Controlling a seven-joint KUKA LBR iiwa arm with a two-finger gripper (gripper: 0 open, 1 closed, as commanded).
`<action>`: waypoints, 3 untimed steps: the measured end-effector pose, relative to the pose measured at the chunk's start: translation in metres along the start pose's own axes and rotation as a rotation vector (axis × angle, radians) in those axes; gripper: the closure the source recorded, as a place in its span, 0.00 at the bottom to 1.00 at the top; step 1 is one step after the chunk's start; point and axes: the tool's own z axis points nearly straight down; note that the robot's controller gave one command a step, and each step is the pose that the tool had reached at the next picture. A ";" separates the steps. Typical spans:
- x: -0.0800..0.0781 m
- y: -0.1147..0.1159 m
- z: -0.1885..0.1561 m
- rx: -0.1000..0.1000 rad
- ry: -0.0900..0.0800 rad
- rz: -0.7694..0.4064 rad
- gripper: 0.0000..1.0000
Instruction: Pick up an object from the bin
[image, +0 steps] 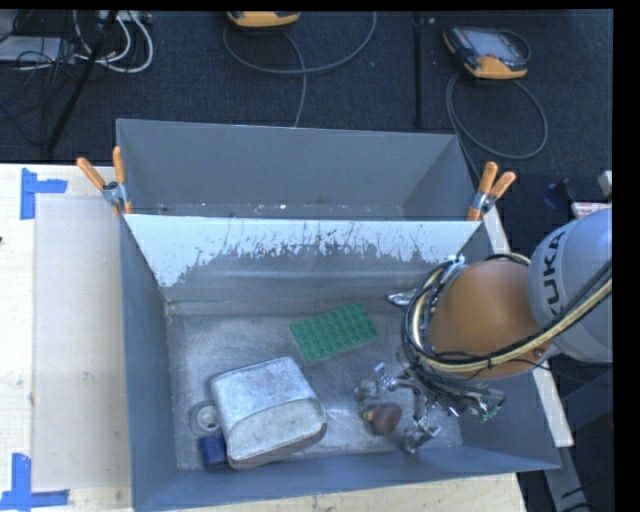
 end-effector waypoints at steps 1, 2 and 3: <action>0.000 0.001 0.000 -0.002 0.003 -0.002 1.00; -0.001 0.002 -0.011 -0.005 0.008 -0.005 1.00; -0.001 0.003 -0.015 -0.006 0.009 -0.008 1.00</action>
Offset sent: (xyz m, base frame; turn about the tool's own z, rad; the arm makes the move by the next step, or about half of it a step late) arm 0.0000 0.0000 0.0000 0.0000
